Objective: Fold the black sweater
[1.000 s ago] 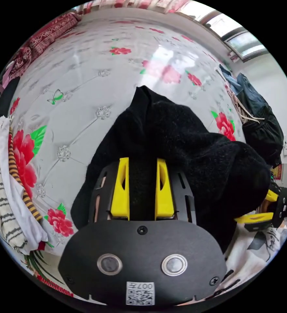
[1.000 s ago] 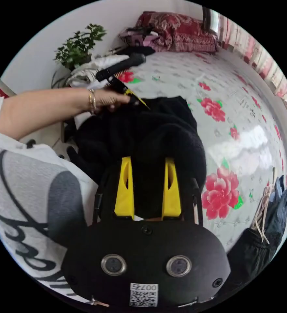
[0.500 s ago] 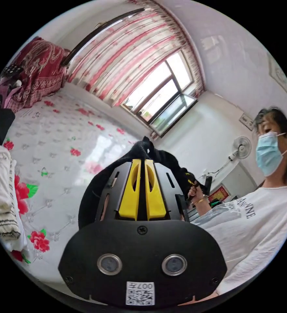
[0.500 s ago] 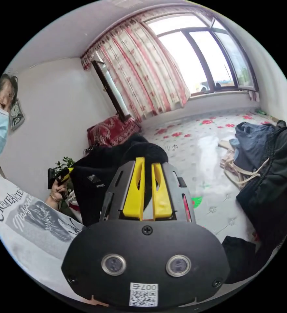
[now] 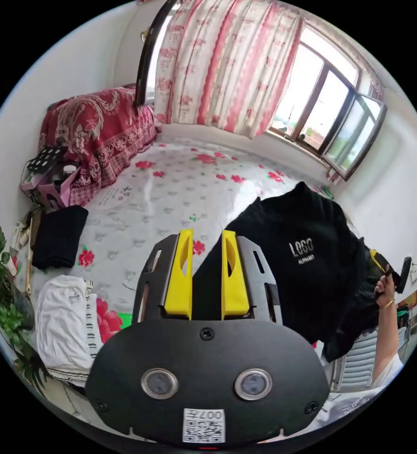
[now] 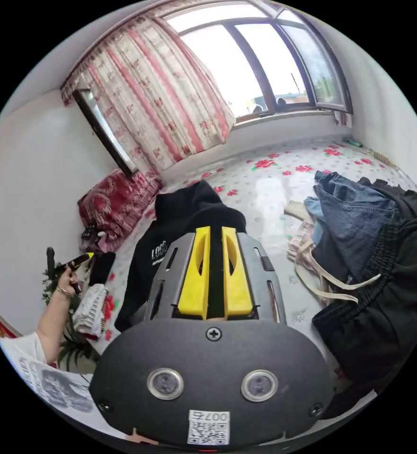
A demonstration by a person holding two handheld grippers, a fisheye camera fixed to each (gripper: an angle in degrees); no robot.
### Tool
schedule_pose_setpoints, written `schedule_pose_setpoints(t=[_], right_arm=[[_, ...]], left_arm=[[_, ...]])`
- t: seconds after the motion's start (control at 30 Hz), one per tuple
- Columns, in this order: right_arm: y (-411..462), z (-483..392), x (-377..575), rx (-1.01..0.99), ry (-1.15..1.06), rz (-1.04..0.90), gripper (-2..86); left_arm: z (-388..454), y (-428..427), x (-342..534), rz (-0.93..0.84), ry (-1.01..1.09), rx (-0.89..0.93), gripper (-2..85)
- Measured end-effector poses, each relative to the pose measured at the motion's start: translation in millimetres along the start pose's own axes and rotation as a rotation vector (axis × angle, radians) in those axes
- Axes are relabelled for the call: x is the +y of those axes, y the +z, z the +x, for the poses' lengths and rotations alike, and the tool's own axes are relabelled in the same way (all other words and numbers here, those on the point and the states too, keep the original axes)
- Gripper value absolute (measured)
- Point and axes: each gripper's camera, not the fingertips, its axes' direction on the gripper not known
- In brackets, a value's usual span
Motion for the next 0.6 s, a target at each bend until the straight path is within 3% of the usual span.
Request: schedule_pose_setpoints(t=[0.13, 0.27, 0.43, 0.6], right_arm=[[115.5, -17.3, 112.4, 0.123, -0.25, -0.32, 5.5], [185.0, -35.6, 181.5, 0.096, -0.377, -0.558, 8.6], [226.7, -74.7, 169.5, 0.05, -0.512, -0.552, 10.7], [309.0, -53.4, 98.0, 0.01, -0.331, -0.733, 6.0]], left_arm=[[19.4, 110.0, 96.6, -0.323, 0.053, 0.135, 10.5], [59.5, 149.4, 165.8, -0.454, 0.145, 0.181, 10.0], [80.1, 183.4, 198.4, -0.542, 0.157, 0.163, 9.9], [80.4, 194.0, 180.9, -0.588, 0.29, 0.119, 6.9]])
